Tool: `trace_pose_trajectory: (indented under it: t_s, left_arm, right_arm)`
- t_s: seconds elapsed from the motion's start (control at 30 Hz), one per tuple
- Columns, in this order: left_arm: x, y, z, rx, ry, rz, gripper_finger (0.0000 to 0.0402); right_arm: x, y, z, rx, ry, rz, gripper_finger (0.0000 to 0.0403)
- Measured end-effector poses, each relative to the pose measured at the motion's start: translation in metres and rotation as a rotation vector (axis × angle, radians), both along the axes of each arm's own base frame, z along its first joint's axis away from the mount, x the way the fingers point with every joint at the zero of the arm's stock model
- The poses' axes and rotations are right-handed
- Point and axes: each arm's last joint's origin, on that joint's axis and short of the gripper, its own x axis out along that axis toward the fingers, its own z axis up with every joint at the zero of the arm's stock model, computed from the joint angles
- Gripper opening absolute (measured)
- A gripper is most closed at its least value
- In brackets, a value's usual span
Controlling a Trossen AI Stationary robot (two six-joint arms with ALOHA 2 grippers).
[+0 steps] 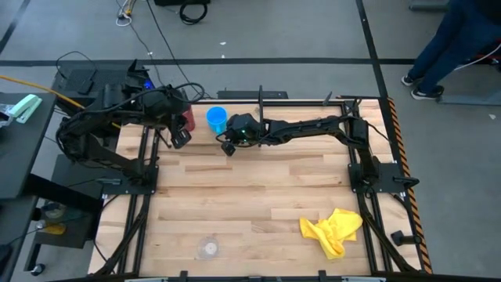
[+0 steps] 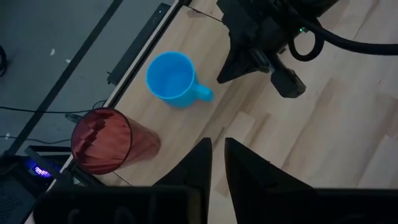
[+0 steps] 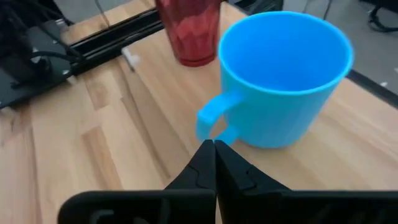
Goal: Stack small to large cups/mugs on shelf
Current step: Move the transparent mug to the middle of the table
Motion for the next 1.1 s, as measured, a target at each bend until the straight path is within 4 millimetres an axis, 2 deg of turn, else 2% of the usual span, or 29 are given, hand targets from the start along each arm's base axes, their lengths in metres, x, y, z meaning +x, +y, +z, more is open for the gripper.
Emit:
trace_pose_trajectory:
  t_s: [0.27, 0.5, 1.1]
  left_arm:
    - [0.001, 0.000, 0.000, -0.001, -0.010, 0.006, 0.0044]
    - [0.002, 0.001, 0.001, 0.002, -0.017, 0.008, 0.0044]
    - [0.004, 0.001, 0.002, 0.007, -0.039, 0.006, 0.0040]
  right_arm:
    - [0.000, -0.010, -0.002, 0.016, -0.022, -0.035, 0.0000]
    - [0.003, -0.007, -0.010, 0.037, -0.017, -0.017, 0.0000]
    - [0.003, -0.014, -0.006, 0.044, -0.053, -0.039, 0.0000]
